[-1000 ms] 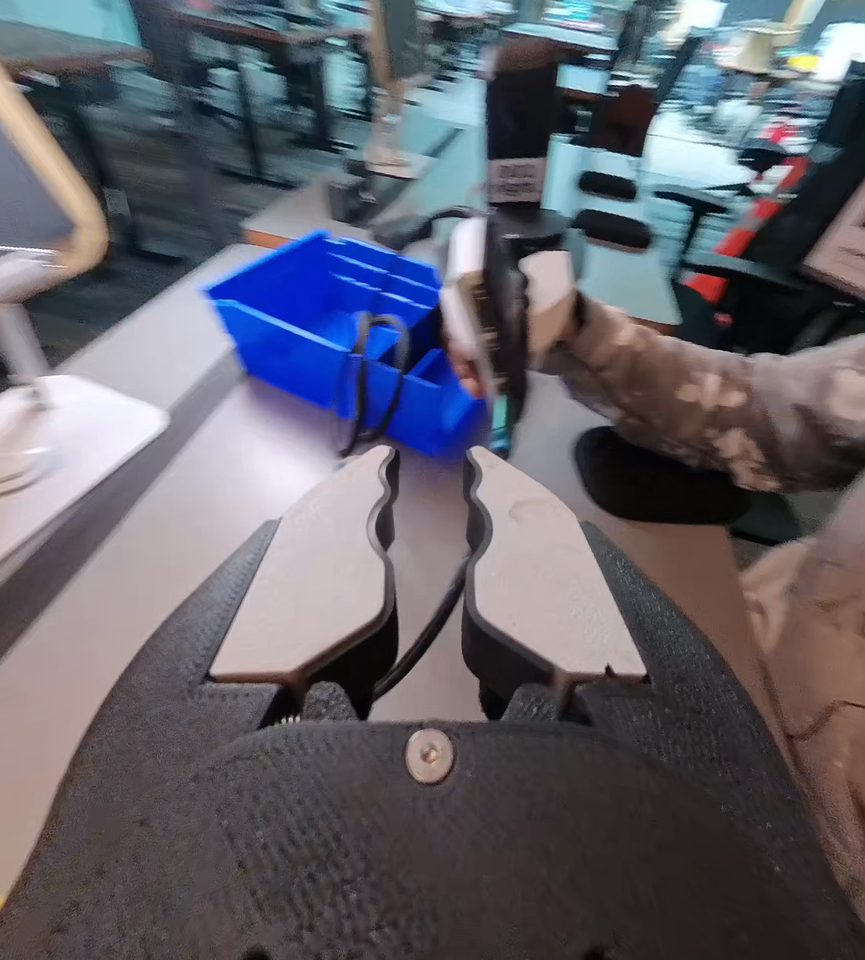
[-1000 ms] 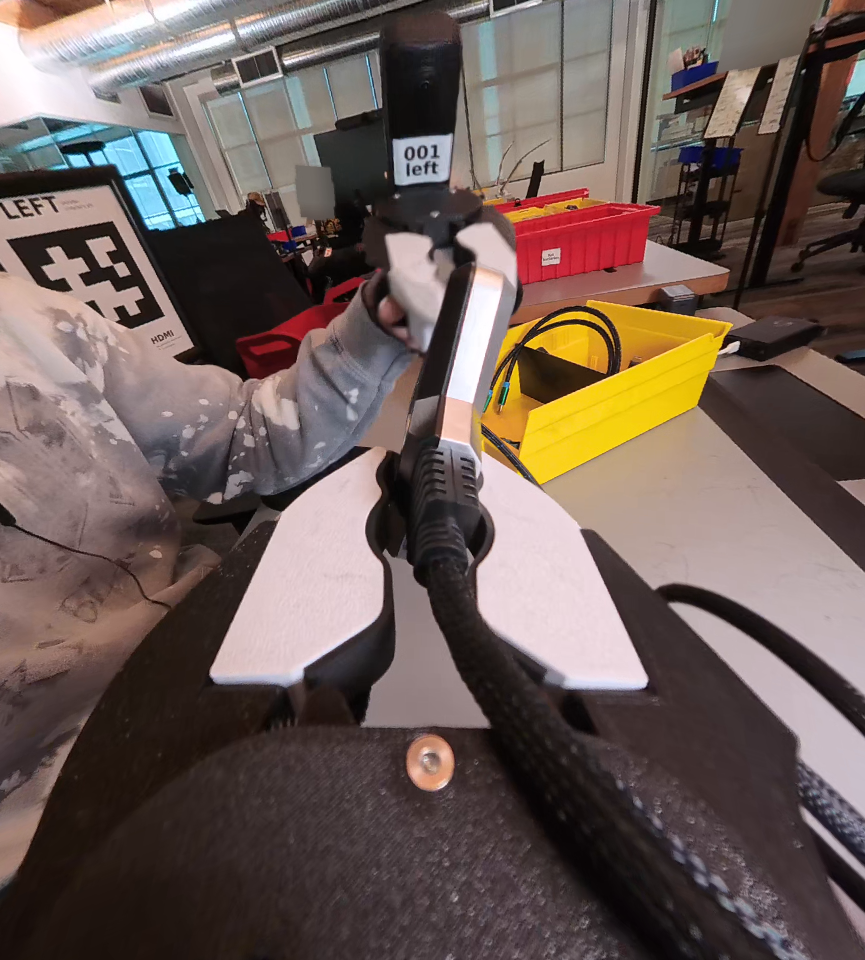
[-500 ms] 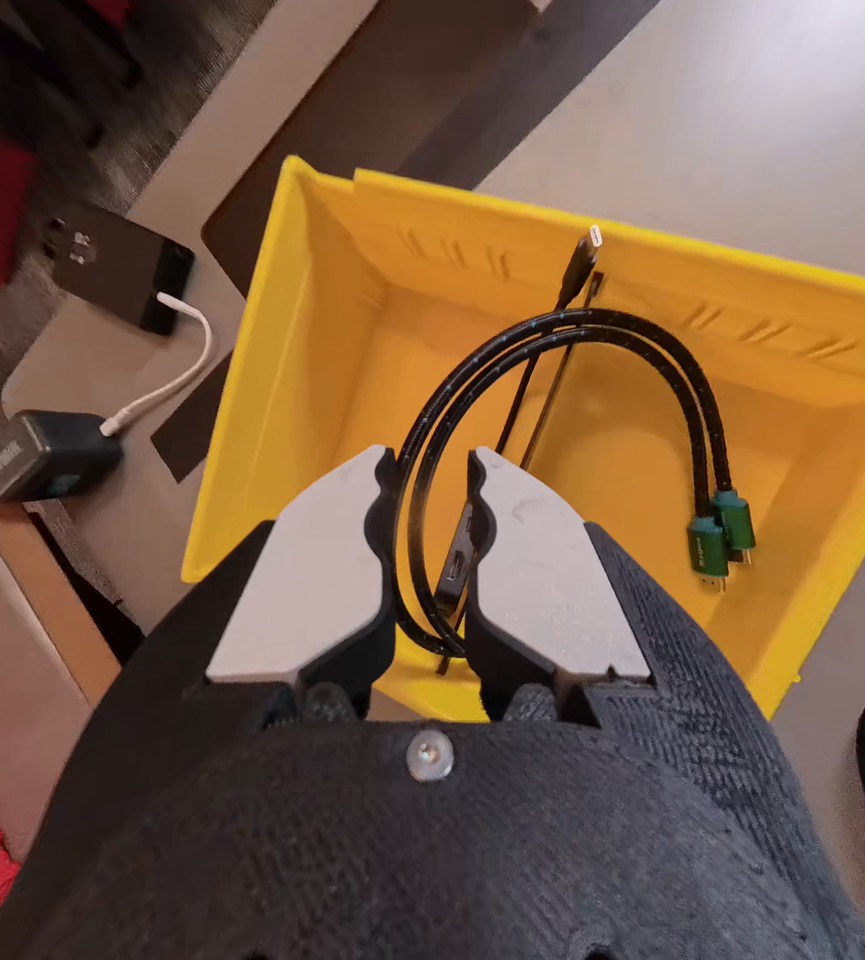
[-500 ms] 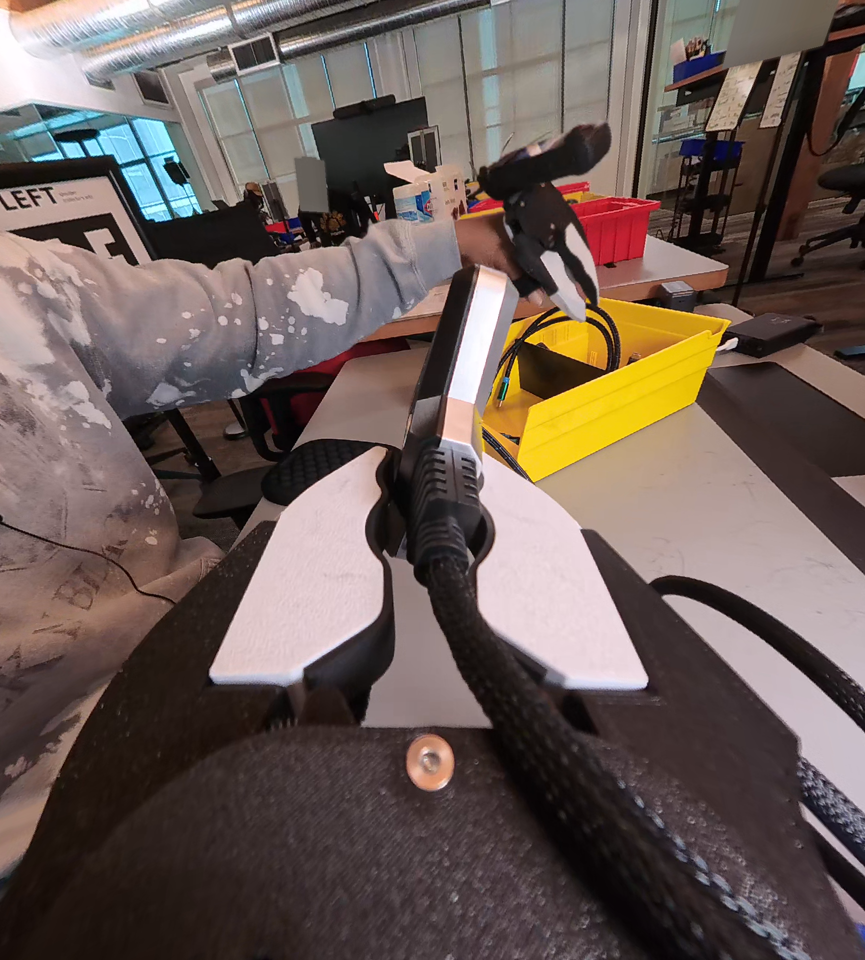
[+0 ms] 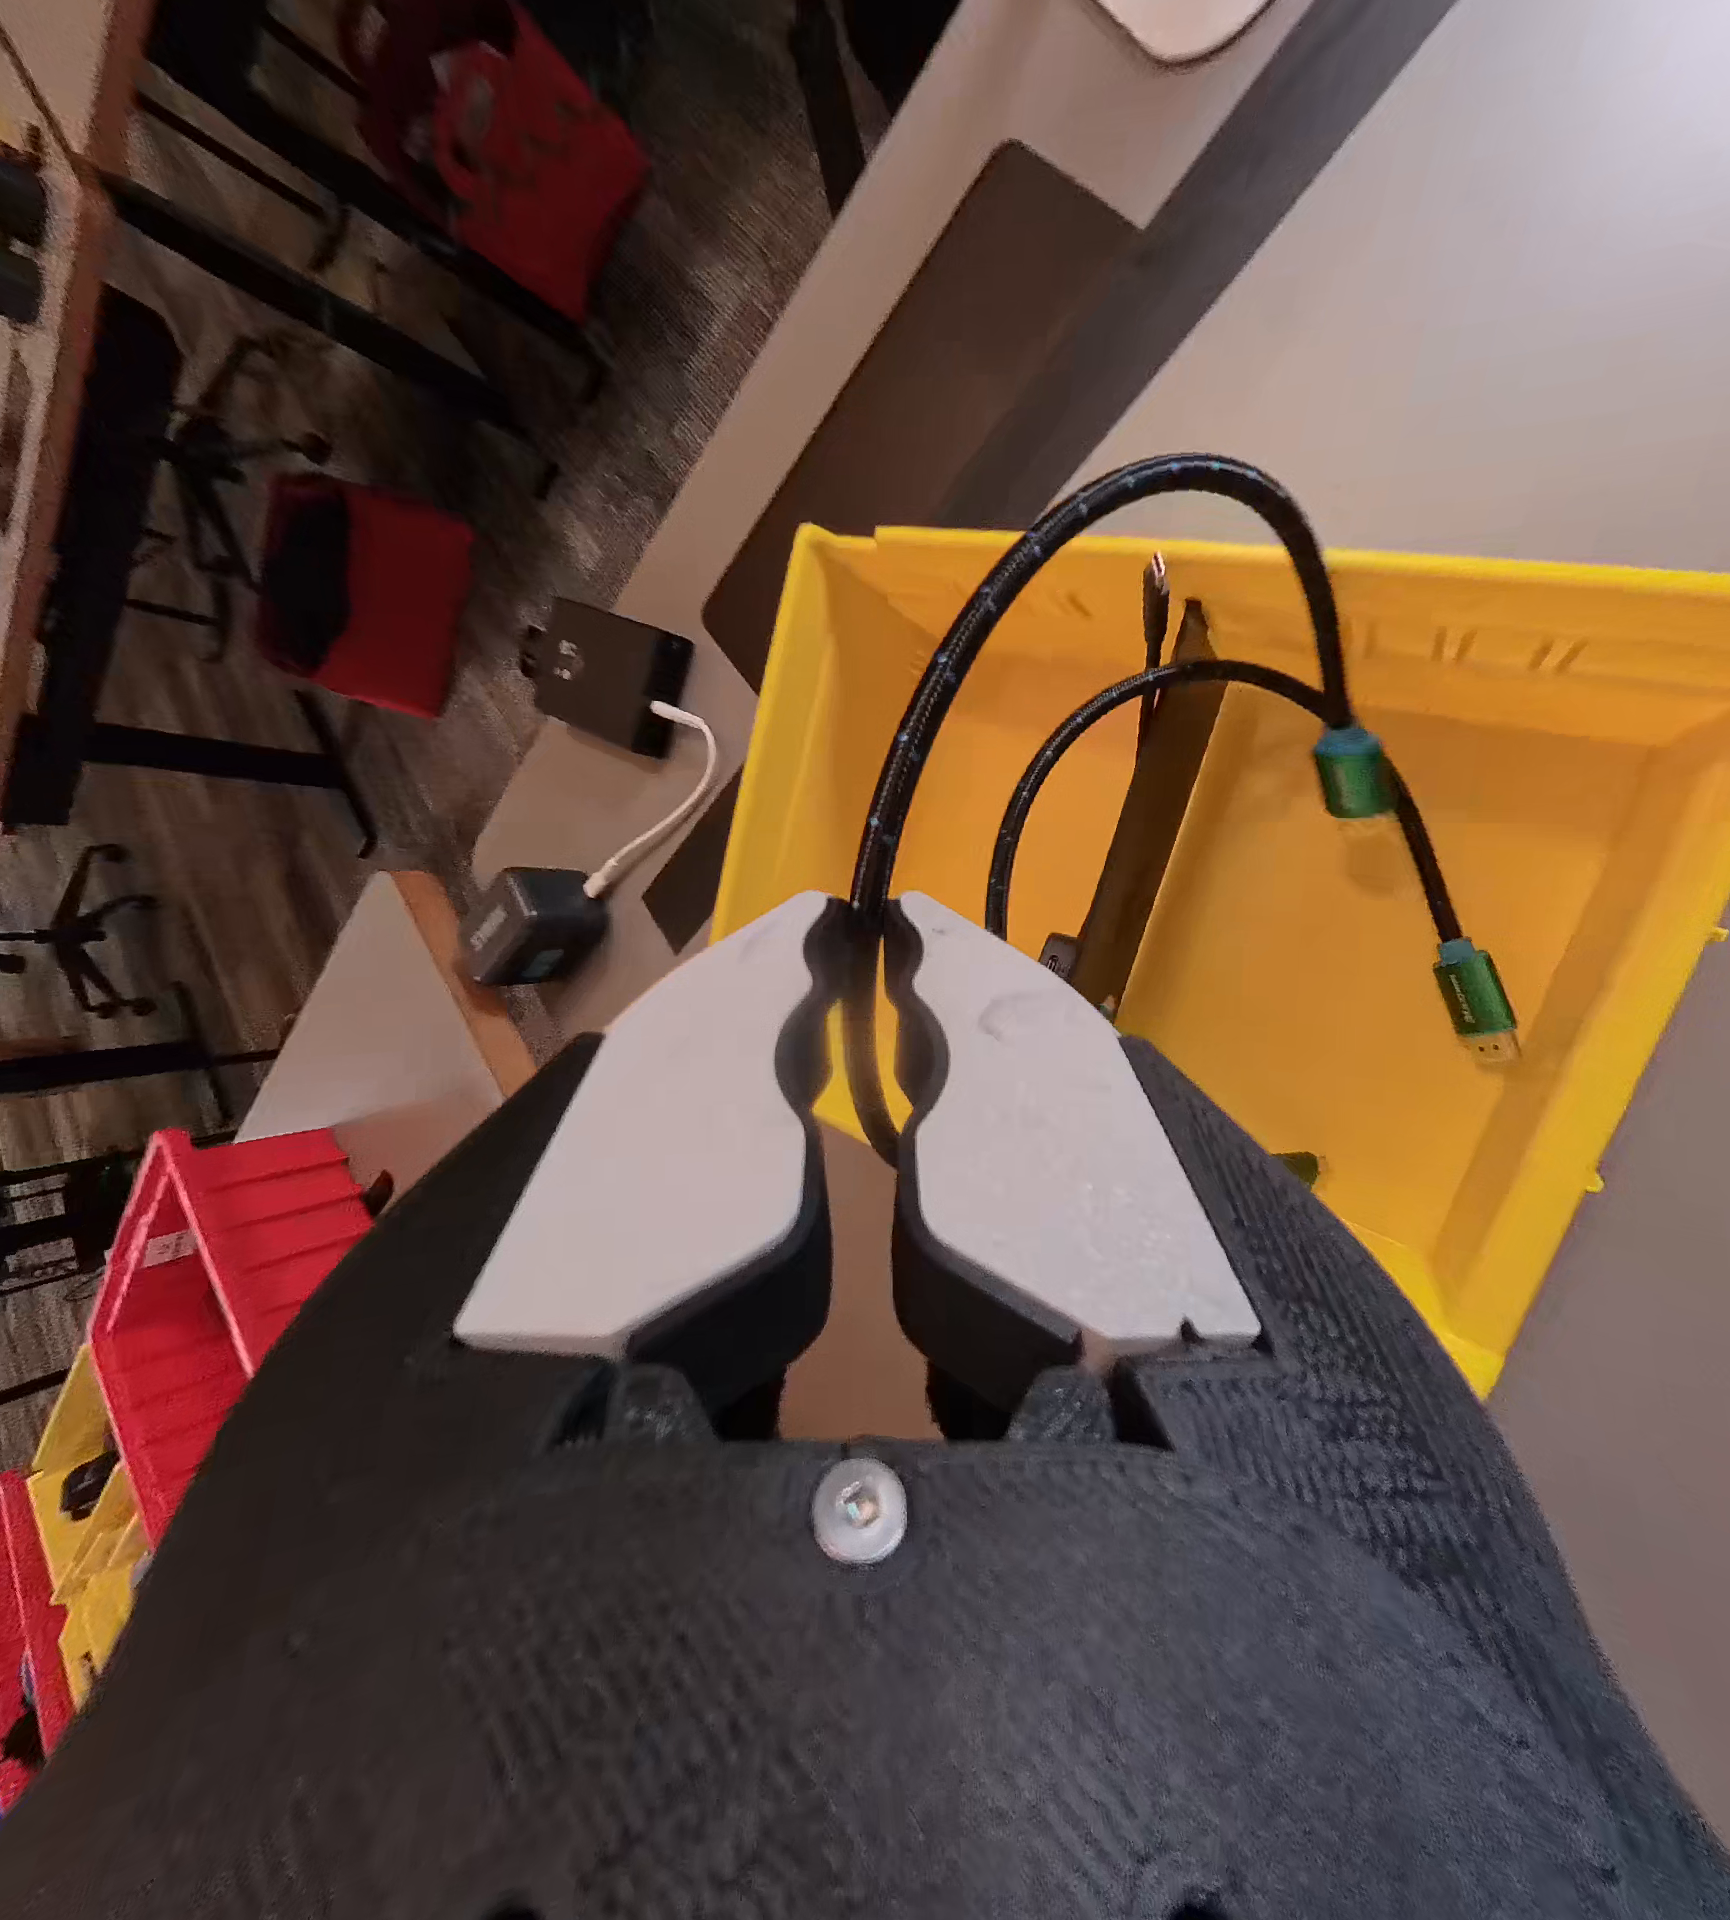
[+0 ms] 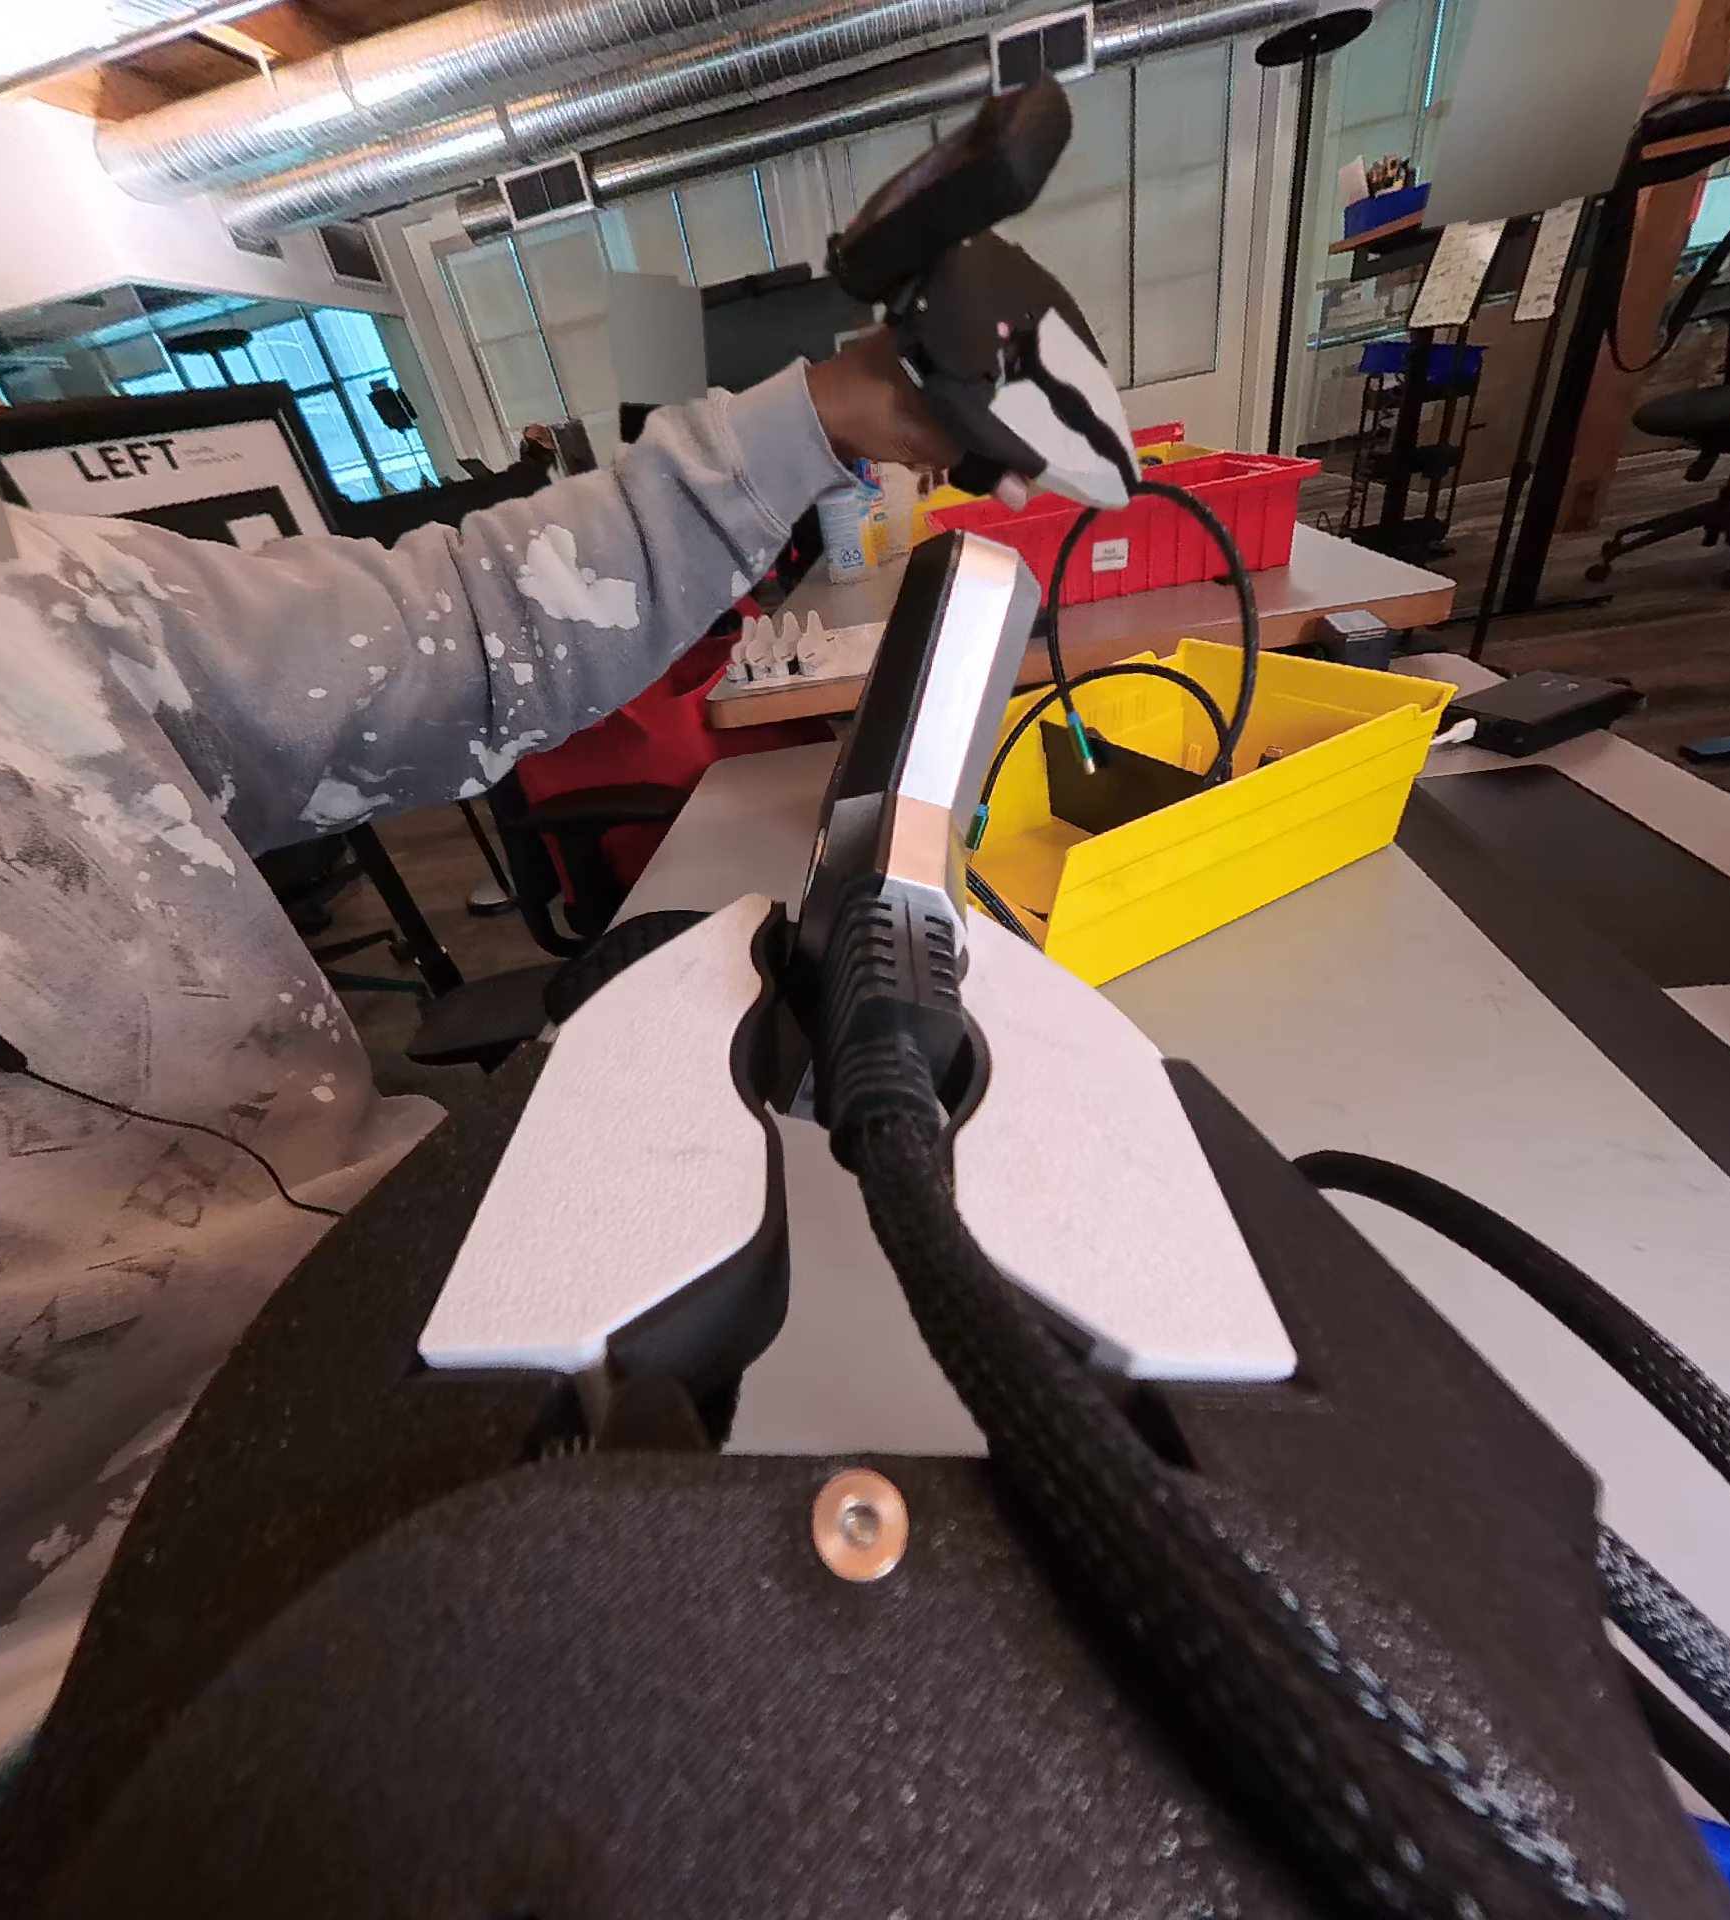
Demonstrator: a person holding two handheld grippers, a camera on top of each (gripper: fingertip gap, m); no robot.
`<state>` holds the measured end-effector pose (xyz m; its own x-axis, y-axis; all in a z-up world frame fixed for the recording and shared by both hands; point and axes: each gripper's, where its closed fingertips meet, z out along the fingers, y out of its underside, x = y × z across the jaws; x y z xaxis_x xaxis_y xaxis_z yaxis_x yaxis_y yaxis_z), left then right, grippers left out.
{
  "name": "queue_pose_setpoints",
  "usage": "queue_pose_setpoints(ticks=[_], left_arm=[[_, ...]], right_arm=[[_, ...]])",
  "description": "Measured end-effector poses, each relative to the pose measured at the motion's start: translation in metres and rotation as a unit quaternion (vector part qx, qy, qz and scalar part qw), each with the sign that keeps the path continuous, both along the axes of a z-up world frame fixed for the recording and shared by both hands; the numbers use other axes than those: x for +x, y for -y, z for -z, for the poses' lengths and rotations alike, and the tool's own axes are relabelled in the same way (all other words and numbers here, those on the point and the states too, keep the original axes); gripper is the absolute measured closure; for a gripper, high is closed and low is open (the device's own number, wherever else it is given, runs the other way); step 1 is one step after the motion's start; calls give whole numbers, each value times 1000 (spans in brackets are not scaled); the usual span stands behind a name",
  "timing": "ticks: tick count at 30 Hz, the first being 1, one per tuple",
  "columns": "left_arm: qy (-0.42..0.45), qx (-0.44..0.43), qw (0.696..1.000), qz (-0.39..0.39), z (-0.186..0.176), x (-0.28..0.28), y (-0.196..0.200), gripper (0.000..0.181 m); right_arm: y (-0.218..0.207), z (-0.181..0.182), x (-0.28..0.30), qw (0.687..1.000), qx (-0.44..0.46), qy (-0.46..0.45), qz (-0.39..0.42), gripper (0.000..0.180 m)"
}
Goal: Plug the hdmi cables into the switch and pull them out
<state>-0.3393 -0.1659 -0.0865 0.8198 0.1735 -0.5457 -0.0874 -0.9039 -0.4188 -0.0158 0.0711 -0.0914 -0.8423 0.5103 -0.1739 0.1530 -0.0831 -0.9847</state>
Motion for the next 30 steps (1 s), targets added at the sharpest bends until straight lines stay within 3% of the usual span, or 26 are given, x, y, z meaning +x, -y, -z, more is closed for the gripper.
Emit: queue_pose_setpoints(ticks=[1,8,13,15,19,24,30], left_arm=[[-3,11,1000,-1,-11,6,-1,173],[32,128,991,15,-73,54,-13,173],[151,215,965,24,-69,90,-29,173],[162,229,960,19,-61,91,-31,173],[107,202,973,-4,-38,69,-24,174],[-57,77,994,-61,-25,18,7,173],[-106,68,989,-74,-35,6,15,173]], right_arm=[[0,-1,1,1000,-2,-2,-1,155],[-10,-12,10,1000,-18,-19,-2,155],[-22,-25,22,998,-46,-39,-6,155],[-25,-27,23,998,-53,-43,-5,155],[-26,-25,23,998,-51,-40,-4,155],[-25,-20,19,998,-46,-33,-1,155],[-28,-19,18,998,-48,-29,4,155]])
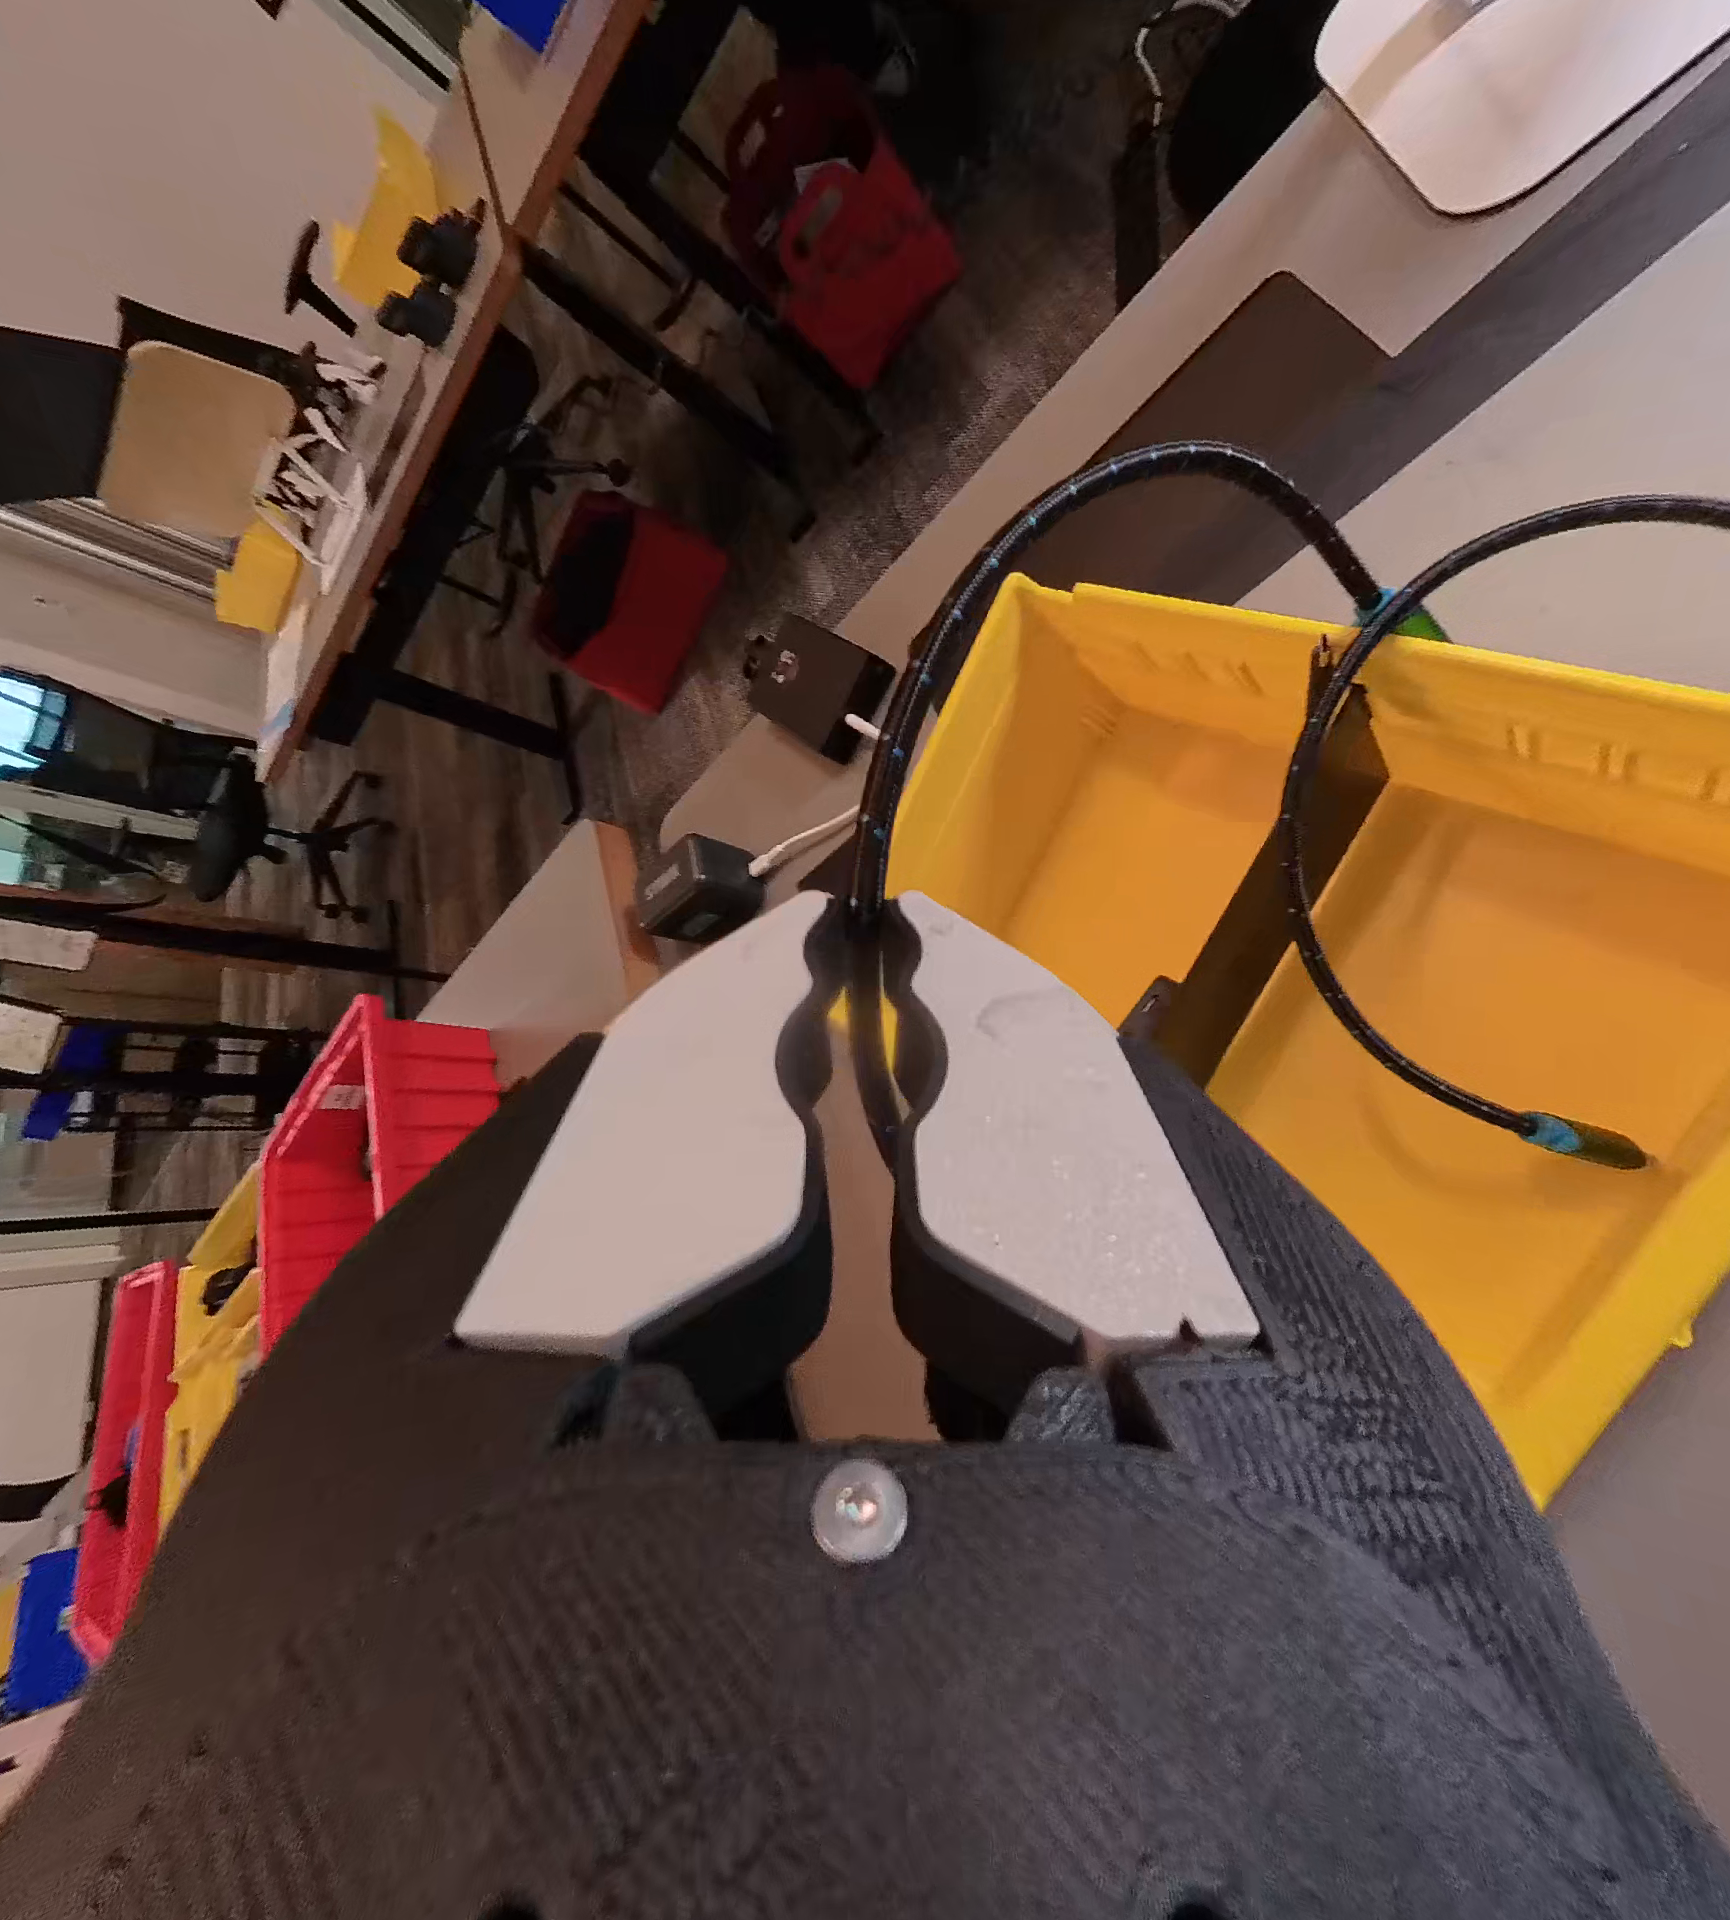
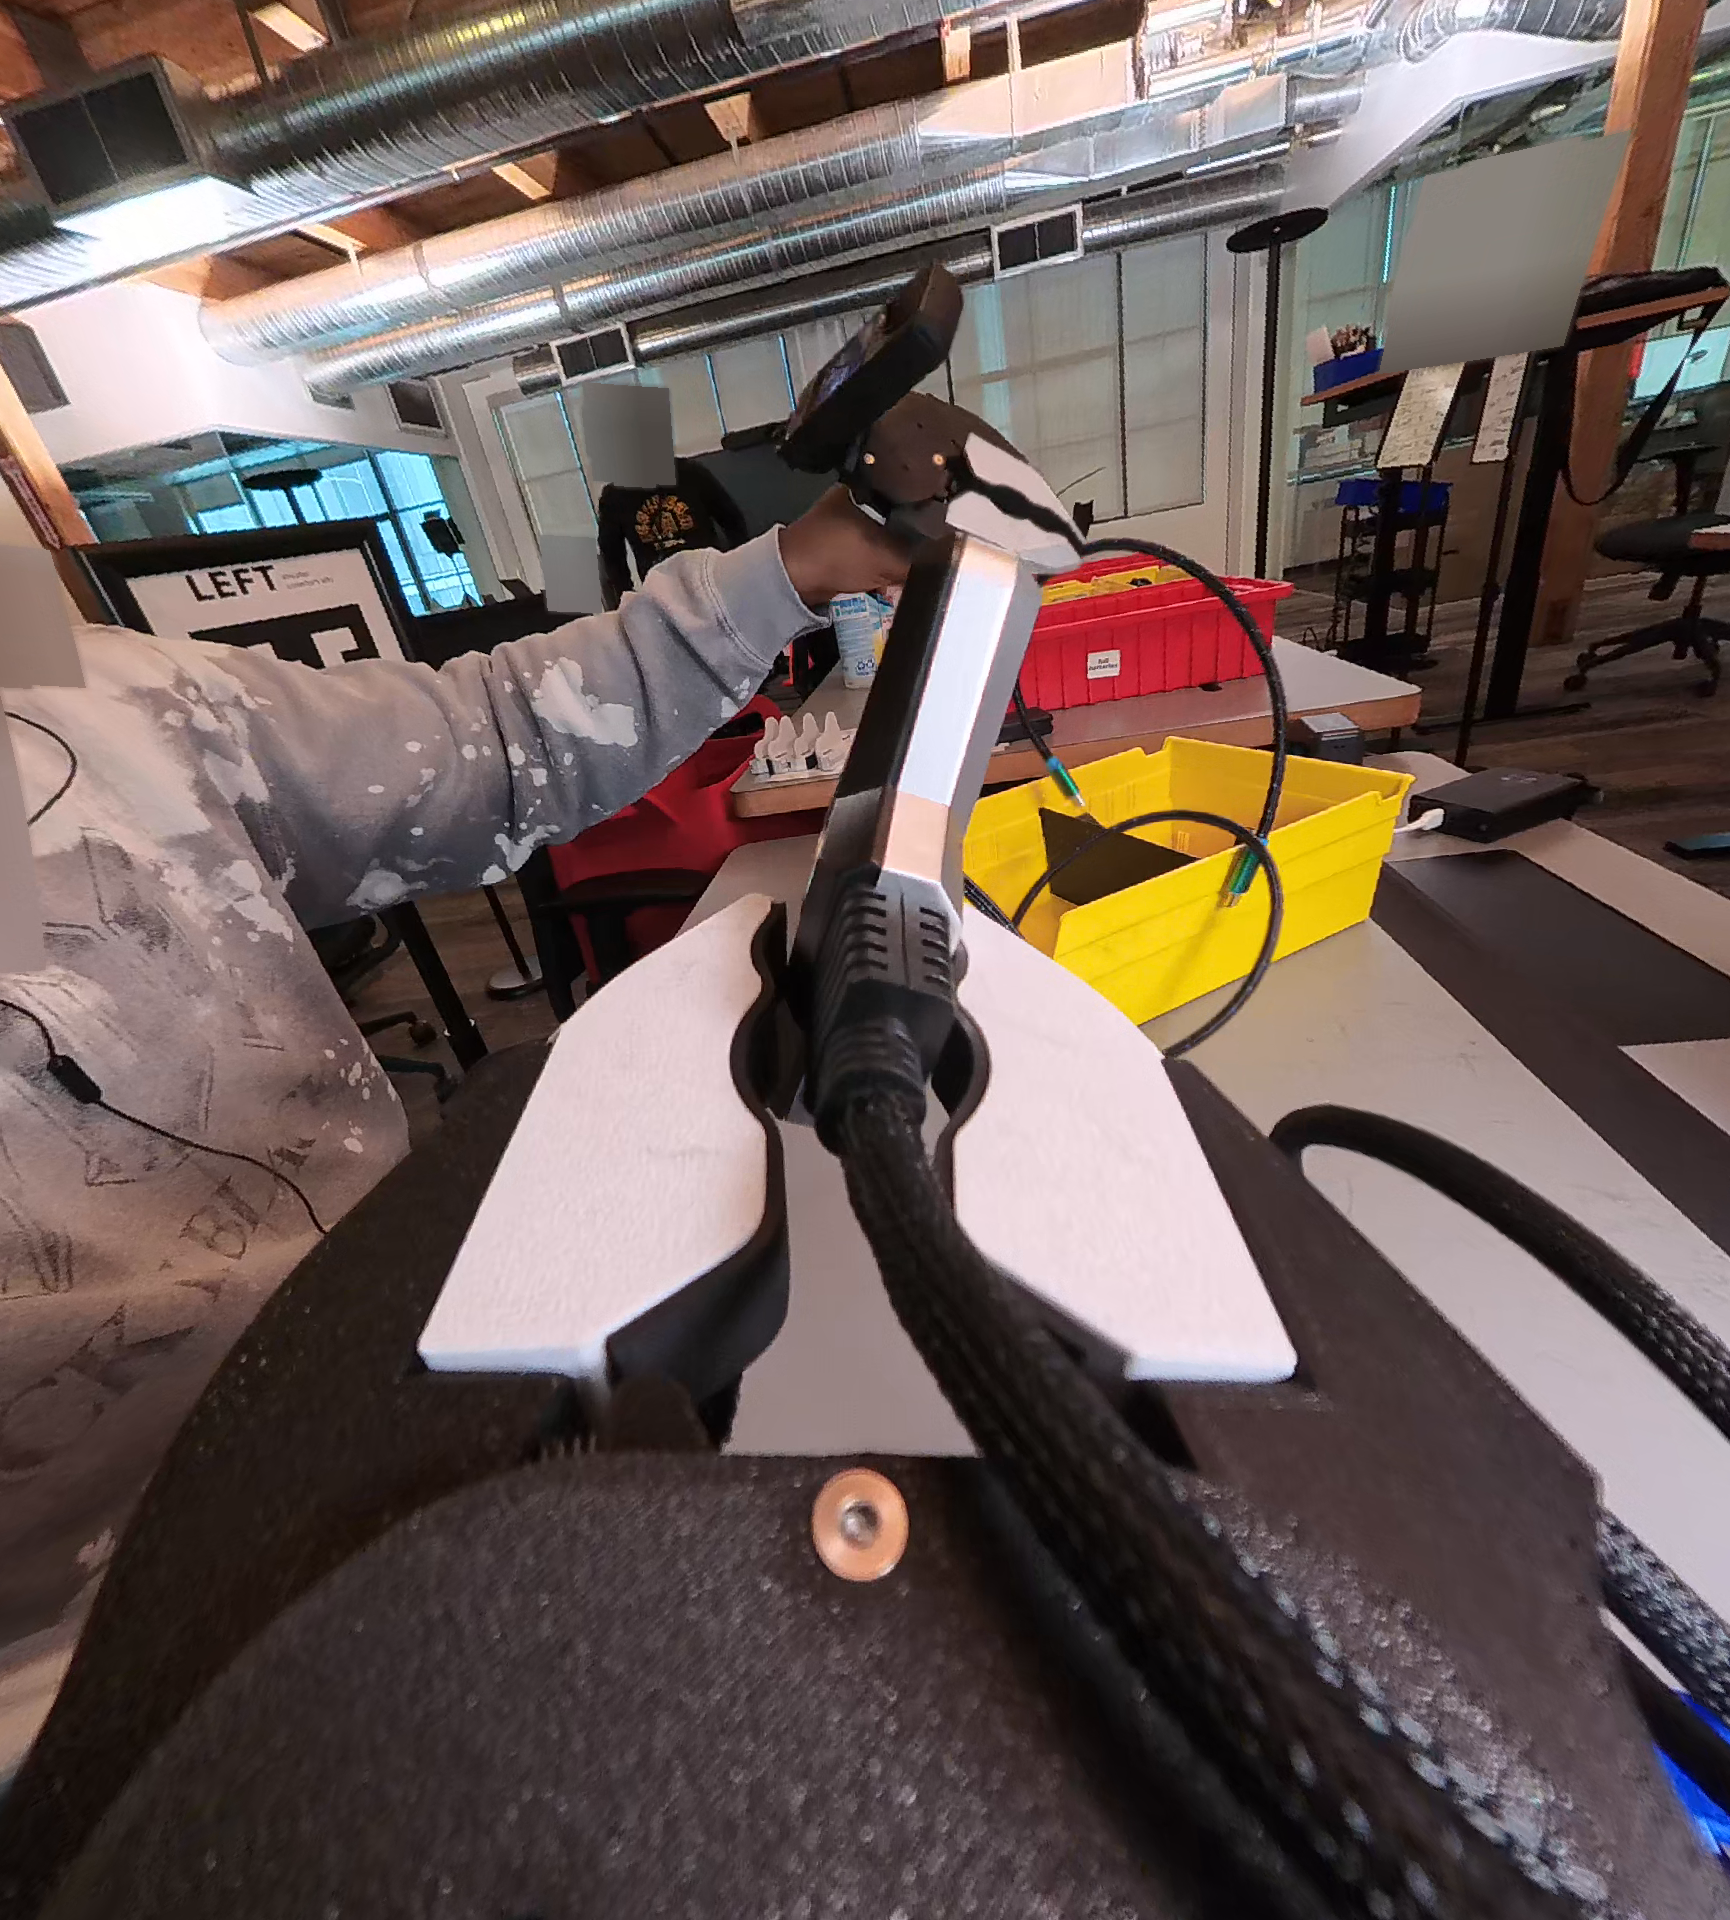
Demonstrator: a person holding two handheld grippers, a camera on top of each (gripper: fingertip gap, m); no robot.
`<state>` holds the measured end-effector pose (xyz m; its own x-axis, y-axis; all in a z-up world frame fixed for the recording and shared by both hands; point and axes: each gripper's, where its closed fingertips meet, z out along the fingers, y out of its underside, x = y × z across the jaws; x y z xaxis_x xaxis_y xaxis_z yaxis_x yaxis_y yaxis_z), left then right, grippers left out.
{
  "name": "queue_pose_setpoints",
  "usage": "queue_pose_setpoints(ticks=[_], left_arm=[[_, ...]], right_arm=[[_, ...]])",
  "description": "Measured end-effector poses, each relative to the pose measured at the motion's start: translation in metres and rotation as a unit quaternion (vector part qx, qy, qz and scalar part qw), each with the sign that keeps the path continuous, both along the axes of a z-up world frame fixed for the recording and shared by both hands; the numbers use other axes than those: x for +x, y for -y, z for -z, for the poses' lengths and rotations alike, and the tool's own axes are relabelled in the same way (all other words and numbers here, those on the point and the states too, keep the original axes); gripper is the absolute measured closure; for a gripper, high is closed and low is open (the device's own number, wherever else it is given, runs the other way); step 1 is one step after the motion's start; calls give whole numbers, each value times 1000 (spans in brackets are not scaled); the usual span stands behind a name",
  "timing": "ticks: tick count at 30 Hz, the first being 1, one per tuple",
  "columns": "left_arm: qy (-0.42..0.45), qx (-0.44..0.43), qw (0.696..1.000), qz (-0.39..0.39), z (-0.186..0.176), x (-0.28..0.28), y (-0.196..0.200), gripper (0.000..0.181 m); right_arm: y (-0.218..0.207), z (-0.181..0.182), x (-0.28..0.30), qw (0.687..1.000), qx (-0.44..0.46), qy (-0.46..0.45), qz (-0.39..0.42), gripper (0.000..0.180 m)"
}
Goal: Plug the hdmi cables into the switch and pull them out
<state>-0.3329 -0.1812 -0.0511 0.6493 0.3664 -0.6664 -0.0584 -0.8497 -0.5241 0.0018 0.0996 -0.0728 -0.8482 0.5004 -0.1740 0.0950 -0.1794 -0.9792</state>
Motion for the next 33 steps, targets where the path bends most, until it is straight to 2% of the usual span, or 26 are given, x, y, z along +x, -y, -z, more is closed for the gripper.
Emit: queue_pose_setpoints(ticks=[4,9,13,18,21,25,27,30,33], left_arm=[[-5,9,1000,9,-13,5,-1,173],[28,31,999,19,-27,13,1,173],[66,118,990,38,-48,23,0,173],[76,173,981,39,-63,26,9,173],[114,221,967,62,-71,38,7,173],[200,282,932,111,-72,70,-7,174],[268,317,899,141,-64,95,-19,174],[362,359,845,164,-31,133,-39,173],[450,394,786,156,26,167,-58,173]], right_arm=[[-1,1,-1,1000,0,1,2,155],[-2,0,0,1000,-1,0,4,154],[-3,-2,1,1000,-4,-1,5,155],[-1,-1,0,1000,2,0,7,155],[-2,-2,1,1000,0,-1,7,155],[-6,-5,2,1000,-6,-6,10,155],[-8,-7,3,1000,-11,-9,15,155],[-13,-11,3,999,-20,-17,23,154],[-17,-16,5,999,-32,-26,30,154]])
